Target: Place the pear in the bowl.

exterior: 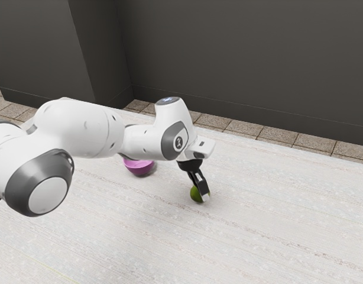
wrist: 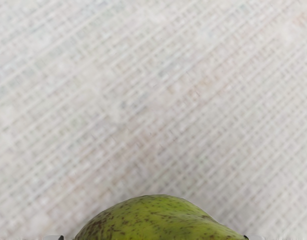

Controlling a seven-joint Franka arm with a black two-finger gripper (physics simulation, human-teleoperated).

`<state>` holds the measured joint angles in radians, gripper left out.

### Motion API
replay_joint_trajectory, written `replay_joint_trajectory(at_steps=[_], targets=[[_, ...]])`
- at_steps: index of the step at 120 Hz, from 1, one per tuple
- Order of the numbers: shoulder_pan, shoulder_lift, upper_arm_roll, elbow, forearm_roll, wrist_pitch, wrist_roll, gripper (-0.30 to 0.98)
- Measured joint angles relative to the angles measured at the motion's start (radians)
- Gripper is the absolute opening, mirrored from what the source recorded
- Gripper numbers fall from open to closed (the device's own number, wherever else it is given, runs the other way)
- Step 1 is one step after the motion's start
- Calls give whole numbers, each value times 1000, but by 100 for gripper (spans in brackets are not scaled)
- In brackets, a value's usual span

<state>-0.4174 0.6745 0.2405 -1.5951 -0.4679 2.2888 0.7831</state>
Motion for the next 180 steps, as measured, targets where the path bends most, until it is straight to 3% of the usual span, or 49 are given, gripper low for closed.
replay_joint_trajectory(at_steps=[56, 108, 128, 180], targets=[[-3, -15, 16, -1, 10, -26, 1, 35], [-34, -131, 233, -25, 39, -49, -15, 23], [6, -140, 277, -42, 45, -50, -23, 23], [121, -77, 266, -13, 68, -42, -34, 21]])
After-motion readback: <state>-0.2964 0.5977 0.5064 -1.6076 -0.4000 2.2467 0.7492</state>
